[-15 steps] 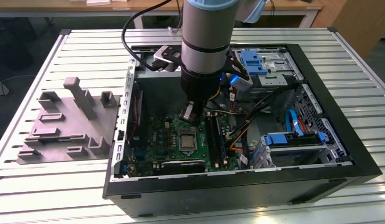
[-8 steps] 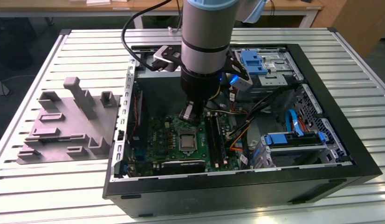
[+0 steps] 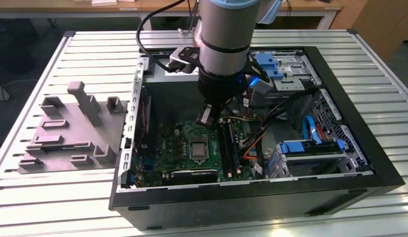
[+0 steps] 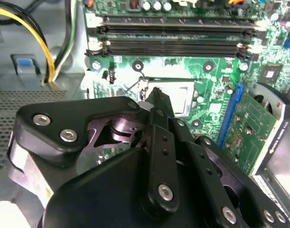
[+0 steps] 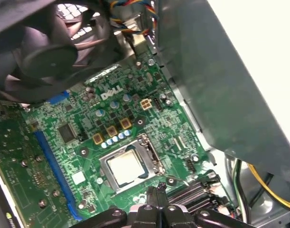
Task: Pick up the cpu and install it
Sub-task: 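Install the first cpu locking lever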
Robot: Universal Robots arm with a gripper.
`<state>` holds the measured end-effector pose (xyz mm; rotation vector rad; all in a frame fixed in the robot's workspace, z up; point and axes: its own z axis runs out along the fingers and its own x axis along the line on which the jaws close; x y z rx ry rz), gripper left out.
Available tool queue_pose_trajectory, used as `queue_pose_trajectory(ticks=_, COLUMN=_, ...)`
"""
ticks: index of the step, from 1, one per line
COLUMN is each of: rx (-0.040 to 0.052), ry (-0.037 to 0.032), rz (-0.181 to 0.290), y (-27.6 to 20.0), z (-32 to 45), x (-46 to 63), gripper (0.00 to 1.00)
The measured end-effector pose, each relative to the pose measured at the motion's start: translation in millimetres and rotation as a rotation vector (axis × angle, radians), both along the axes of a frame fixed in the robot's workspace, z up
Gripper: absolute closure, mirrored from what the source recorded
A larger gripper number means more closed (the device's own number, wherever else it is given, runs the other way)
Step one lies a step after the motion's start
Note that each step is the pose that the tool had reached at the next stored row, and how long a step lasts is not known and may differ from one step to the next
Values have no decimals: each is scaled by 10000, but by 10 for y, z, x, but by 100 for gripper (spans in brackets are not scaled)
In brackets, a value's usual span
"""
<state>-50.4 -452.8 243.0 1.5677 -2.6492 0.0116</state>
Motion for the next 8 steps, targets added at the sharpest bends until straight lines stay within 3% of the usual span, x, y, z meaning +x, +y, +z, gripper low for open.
queue_pose_trajectory(ticks=3, rx=-1, ry=1, rz=0, y=57, z=0, x=13, gripper=89)
queue_pose_trajectory(ticks=8, rx=9, ry=0, rz=0, y=63, z=-1, x=14, gripper=89)
